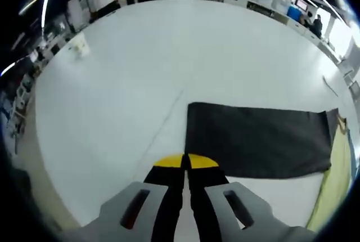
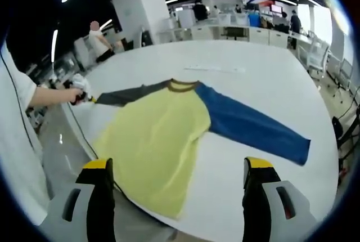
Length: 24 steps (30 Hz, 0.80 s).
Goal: Fold the garment on the visible template until the final outline fits inside the template.
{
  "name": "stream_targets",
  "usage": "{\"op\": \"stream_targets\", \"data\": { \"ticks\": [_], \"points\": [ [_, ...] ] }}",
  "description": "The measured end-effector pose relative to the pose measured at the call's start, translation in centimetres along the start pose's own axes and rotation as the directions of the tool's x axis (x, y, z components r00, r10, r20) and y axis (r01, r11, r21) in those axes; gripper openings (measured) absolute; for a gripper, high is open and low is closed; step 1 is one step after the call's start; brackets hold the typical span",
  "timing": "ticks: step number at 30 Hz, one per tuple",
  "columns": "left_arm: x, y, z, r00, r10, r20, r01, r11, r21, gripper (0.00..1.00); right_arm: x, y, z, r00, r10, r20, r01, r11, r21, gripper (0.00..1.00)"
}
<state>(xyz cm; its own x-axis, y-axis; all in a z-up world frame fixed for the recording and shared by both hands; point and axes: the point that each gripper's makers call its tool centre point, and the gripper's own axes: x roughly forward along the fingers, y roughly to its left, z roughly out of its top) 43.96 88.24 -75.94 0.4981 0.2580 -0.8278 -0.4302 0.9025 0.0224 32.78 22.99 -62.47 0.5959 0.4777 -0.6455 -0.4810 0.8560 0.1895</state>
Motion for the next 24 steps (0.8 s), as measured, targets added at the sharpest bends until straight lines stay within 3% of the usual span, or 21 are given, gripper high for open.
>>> {"op": "stream_targets", "data": {
  "ticks": [7,10,24],
  "points": [
    [-1.7,-1.7,-0.8,0.999,-0.038,-0.005,0.038,0.999,0.007,0.06,-0.4,0.4,0.3,1.000,0.000,0.018,0.000,1.000,-0.005,0.96],
    [-2.8,-2.6,-1.0,0.998,-0.069,-0.005,0.069,0.997,0.047,0.07,-0.6,0.6,0.3,1.000,0.000,0.023,0.000,1.000,-0.009,0.96],
    [-8.5,-4.3,-3.0,0.986,-0.165,0.014,0.162,0.979,0.125,0.22,-2.2,1.3,-0.6,0.999,-0.002,0.054,0.002,1.000,0.002,0.96]
  ]
}}
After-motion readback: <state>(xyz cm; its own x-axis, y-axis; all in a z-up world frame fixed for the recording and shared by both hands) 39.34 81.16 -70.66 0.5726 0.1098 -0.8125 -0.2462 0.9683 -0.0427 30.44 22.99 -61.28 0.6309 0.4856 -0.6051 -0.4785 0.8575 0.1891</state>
